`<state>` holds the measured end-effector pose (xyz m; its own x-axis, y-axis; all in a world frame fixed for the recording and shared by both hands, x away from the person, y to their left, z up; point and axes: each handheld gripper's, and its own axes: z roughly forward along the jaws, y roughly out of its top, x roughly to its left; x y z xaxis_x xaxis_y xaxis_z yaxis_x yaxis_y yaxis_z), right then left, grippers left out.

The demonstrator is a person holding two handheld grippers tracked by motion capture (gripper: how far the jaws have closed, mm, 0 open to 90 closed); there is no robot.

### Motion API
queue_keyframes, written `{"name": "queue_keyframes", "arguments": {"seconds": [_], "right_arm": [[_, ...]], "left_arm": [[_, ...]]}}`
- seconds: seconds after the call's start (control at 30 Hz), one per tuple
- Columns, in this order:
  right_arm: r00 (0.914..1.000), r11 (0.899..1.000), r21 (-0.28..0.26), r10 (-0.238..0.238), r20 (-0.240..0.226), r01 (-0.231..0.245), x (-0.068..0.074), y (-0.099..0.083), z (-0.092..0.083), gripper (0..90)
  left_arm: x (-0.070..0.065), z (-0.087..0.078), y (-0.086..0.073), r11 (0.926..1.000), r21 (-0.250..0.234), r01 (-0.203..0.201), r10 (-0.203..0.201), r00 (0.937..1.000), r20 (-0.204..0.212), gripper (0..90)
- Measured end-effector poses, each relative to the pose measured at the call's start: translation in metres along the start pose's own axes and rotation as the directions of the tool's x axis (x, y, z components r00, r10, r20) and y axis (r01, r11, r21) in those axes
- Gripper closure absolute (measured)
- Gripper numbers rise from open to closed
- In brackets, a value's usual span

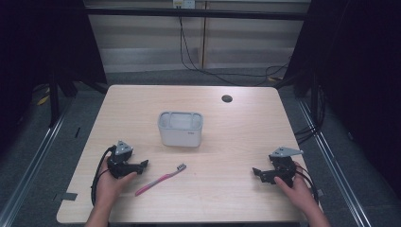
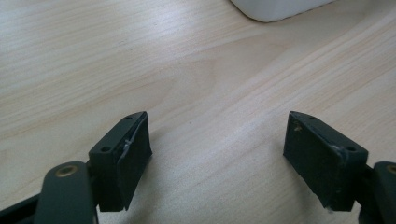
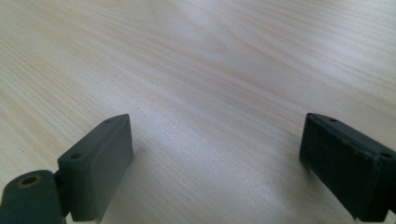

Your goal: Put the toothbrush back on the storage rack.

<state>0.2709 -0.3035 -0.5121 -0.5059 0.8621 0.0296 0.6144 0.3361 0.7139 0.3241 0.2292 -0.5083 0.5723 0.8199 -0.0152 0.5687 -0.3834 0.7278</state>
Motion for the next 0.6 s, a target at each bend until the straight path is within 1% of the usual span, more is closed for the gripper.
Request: {"name": "queue_keyframes", "arguments": {"seconds": [0.23, 0.3, 0.37, 0.4, 0.43, 0.47, 0.53, 0.6], "right_arm": [[1.0, 1.0, 0.001, -0.003, -0.004, 0.003, -0.0003, 0.0003, 0.0003, 9.1], [1.0, 1.0, 0.002, -0.001, -0.004, 0.001, -0.0001, 0.0003, 0.0003, 9.1], [1.0, 1.0, 0.001, -0.002, -0.004, 0.002, -0.0002, 0.0004, 0.0003, 9.1], [1.0, 1.0, 0.002, -0.001, -0.004, 0.001, 0.0, 0.0003, 0.0003, 9.1], [1.0, 1.0, 0.002, 0.0, -0.002, 0.0, 0.0, 0.0003, 0.0003, 9.2], [1.0, 1.0, 0.001, -0.002, -0.003, 0.002, -0.0001, 0.0003, 0.0003, 9.1], [1.0, 1.0, 0.001, -0.003, -0.003, 0.003, -0.0001, 0.0003, 0.0004, 9.1], [1.0, 1.0, 0.001, -0.003, -0.005, 0.003, -0.0002, 0.0003, 0.0004, 9.1]], "left_arm": [[0.0, 0.0, 0.0002, 1.0, 0.005, -0.004, 0.004, 1.0, 0.006, 21.1], [-0.0003, 0.0005, 0.0004, 1.0, 0.001, 0.0, 0.0, 1.0, 0.007, 20.8], [-0.0005, 0.0003, 0.0009, 1.0, 0.009, 0.0, 0.0, 0.9999, 0.01, 20.7], [-0.0001, 0.0002, 0.0014, 0.9999, 0.014, -0.009, 0.009, 1.0, 0.004, 20.7], [-0.0005, 0.0001, 0.0019, 0.9998, 0.019, -0.009, 0.009, 0.9999, 0.007, 20.7], [-0.0012, 0.0, 0.0023, 0.9998, 0.022, -0.005, 0.005, 1.0, 0.007, 20.7], [-0.0025, -0.0018, 0.0045, 0.9989, 0.045, 0.012, -0.012, 0.9999, 0.01, 21.4], [-0.0033, -0.0036, 0.0071, 0.9975, 0.066, 0.026, -0.028, 0.9992, 0.03, 23.9]]}}
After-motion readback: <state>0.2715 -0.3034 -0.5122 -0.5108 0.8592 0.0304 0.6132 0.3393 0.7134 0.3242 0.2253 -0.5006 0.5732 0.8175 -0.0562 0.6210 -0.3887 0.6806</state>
